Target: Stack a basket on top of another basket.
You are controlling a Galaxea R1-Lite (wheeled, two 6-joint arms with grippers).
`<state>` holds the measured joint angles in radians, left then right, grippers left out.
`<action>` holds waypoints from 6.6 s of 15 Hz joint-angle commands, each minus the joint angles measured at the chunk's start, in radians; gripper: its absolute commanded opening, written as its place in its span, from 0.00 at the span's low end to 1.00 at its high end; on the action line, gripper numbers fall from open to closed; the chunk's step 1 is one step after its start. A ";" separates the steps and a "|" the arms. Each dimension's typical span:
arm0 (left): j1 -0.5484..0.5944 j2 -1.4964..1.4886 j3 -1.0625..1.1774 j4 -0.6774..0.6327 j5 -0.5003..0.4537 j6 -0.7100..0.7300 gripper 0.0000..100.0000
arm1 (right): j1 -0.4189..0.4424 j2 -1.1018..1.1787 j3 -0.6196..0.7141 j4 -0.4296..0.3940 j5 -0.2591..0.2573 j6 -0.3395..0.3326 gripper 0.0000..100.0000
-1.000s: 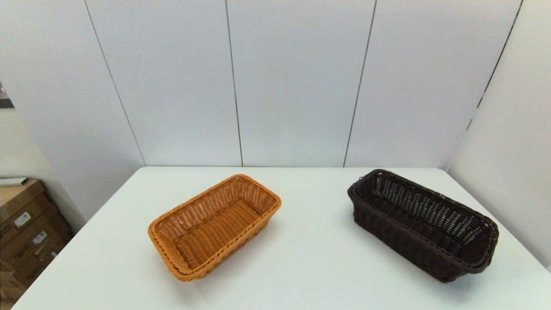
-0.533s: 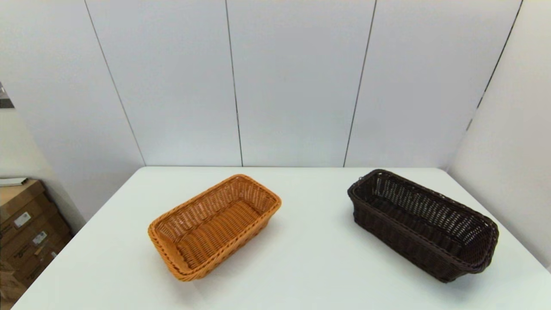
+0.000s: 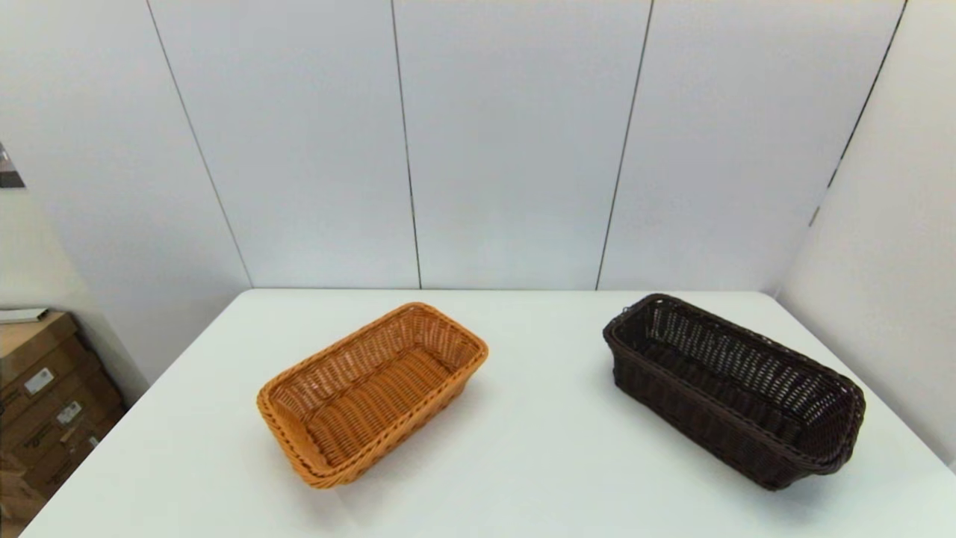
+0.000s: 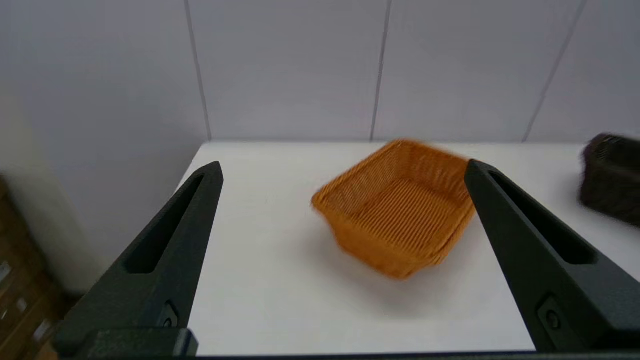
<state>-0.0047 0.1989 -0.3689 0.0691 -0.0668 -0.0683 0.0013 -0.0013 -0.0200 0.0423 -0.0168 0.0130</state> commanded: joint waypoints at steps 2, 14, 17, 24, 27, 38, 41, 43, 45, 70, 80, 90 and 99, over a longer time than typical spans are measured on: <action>0.000 0.685 -0.634 0.061 -0.021 -0.056 1.00 | 0.000 0.000 0.000 0.001 0.000 0.001 1.00; -0.164 1.553 -1.351 0.773 0.369 -0.728 1.00 | 0.000 0.000 0.000 0.001 0.000 0.001 1.00; -0.161 1.582 -1.323 0.885 0.148 -0.785 1.00 | 0.000 0.000 0.000 0.001 0.000 0.001 1.00; -0.163 1.597 -1.107 0.906 -0.050 -0.801 1.00 | 0.000 0.000 0.000 0.001 0.000 0.001 1.00; -0.163 1.665 -1.059 0.891 -0.074 -0.794 1.00 | 0.000 0.000 0.000 0.001 0.000 0.001 1.00; -0.164 1.887 -1.013 0.756 -0.102 -0.775 1.00 | 0.000 0.000 0.000 0.001 0.000 0.001 1.00; -0.169 1.935 -1.007 0.748 -0.130 -0.778 1.00 | 0.000 0.000 0.000 0.001 0.000 0.001 1.00; -0.172 1.959 -1.007 0.738 -0.130 -0.777 1.00 | 0.000 0.000 0.000 0.001 0.000 0.001 1.00; -0.173 1.985 -1.007 0.727 -0.130 -0.778 1.00 | 0.000 0.001 0.000 0.001 0.000 0.001 1.00; -0.136 1.840 -1.016 0.702 -0.238 -0.679 0.00 | 0.000 0.000 0.000 0.001 0.000 0.001 1.00; -0.117 1.696 -1.243 0.845 -0.332 -0.525 0.00 | 0.000 0.000 0.000 0.001 0.000 0.001 1.00; -0.163 1.929 -1.602 1.166 -0.332 0.012 0.00 | 0.000 0.000 0.000 0.001 0.000 0.001 1.00; -0.330 2.199 -1.602 0.883 -0.378 -0.165 0.00 | 0.000 0.001 0.000 0.001 0.000 0.001 1.00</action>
<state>-0.3111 2.3255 -1.9723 1.0040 -0.4174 -0.1547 0.0013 -0.0013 -0.0200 0.0423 -0.0168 0.0134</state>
